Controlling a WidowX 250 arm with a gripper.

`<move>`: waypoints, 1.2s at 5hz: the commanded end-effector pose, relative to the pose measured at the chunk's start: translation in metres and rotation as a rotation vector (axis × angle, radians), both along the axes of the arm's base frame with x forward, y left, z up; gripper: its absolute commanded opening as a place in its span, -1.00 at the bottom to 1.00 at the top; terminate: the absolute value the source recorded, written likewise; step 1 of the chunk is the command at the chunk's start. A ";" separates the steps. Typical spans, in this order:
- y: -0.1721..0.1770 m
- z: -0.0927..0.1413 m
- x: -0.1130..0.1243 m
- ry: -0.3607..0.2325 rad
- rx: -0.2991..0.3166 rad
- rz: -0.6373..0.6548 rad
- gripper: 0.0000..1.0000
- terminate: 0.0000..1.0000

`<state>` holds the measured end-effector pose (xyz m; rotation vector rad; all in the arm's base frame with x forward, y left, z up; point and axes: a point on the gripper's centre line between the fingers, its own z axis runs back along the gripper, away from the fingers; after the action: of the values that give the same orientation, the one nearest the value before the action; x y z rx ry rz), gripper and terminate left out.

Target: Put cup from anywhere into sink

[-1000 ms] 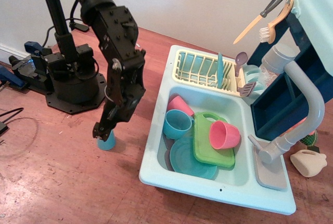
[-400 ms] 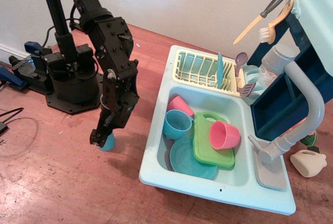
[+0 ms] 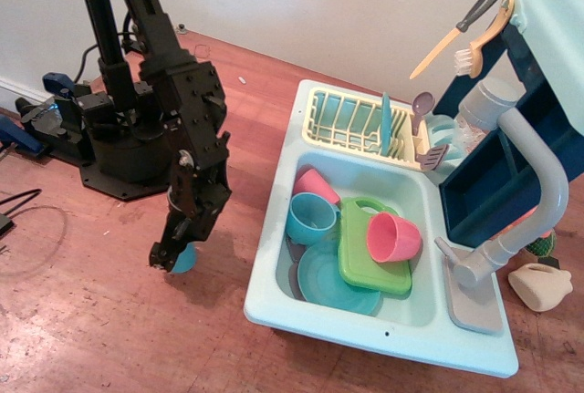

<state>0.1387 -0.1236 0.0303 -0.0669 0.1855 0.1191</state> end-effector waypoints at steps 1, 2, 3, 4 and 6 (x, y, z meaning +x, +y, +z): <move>0.001 -0.010 0.007 -0.008 -0.011 -0.029 1.00 -1.00; -0.001 -0.012 0.011 0.016 0.011 -0.038 -1.00 -1.00; 0.007 0.002 0.012 0.015 0.033 -0.046 -1.00 -1.00; 0.023 0.031 0.021 0.008 0.067 -0.083 -1.00 -1.00; 0.080 0.132 0.052 0.012 0.220 -0.151 -1.00 -1.00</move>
<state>0.2166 -0.0437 0.1768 0.1910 0.1830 -0.0389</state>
